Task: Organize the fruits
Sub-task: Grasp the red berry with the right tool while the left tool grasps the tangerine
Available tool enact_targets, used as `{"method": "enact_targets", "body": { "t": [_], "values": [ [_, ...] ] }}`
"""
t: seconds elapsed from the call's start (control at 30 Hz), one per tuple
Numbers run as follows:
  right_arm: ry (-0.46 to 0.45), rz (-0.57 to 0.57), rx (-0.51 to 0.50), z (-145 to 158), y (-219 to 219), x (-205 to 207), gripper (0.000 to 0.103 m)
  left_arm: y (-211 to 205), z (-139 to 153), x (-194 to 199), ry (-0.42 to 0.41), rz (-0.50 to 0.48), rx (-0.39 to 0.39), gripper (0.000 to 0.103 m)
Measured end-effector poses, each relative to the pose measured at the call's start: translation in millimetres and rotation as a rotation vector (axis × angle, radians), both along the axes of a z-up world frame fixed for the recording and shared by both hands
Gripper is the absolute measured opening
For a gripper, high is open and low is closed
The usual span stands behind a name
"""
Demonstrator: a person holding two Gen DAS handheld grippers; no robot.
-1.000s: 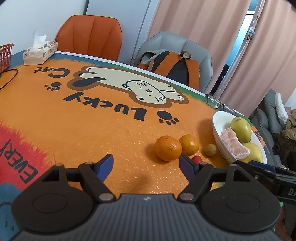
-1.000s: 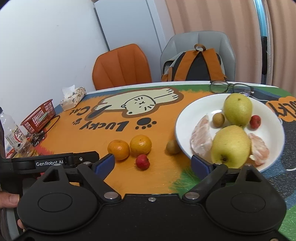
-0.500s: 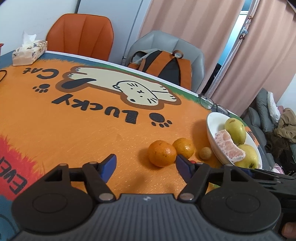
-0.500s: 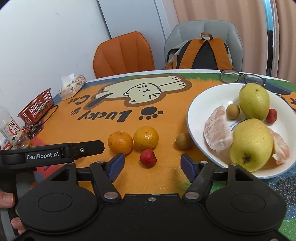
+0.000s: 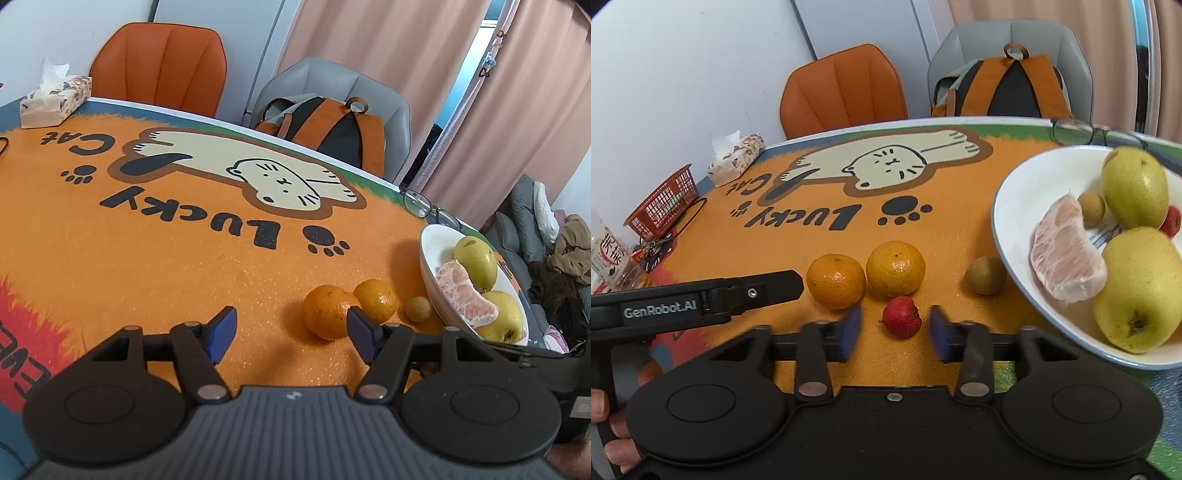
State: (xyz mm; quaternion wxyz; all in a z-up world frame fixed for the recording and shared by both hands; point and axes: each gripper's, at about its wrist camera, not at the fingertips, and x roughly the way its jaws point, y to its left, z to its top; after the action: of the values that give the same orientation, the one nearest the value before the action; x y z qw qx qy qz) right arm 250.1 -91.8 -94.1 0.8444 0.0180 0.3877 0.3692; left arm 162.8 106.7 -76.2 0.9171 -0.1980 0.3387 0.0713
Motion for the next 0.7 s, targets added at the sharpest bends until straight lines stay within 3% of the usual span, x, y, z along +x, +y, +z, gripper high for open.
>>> {"method": "enact_targets", "body": {
  "t": [0.47,0.7],
  "values": [
    [0.002,-0.044,0.054,6.6,-25.3,3.8,0.024,-16.9,-5.2,20.7,0.004,-0.040,0.000,0.064],
    [0.008,-0.069,0.059,4.8,-37.7,3.8,0.024,-19.4,-10.2,30.0,0.017,-0.027,-0.006,0.052]
  ]
}}
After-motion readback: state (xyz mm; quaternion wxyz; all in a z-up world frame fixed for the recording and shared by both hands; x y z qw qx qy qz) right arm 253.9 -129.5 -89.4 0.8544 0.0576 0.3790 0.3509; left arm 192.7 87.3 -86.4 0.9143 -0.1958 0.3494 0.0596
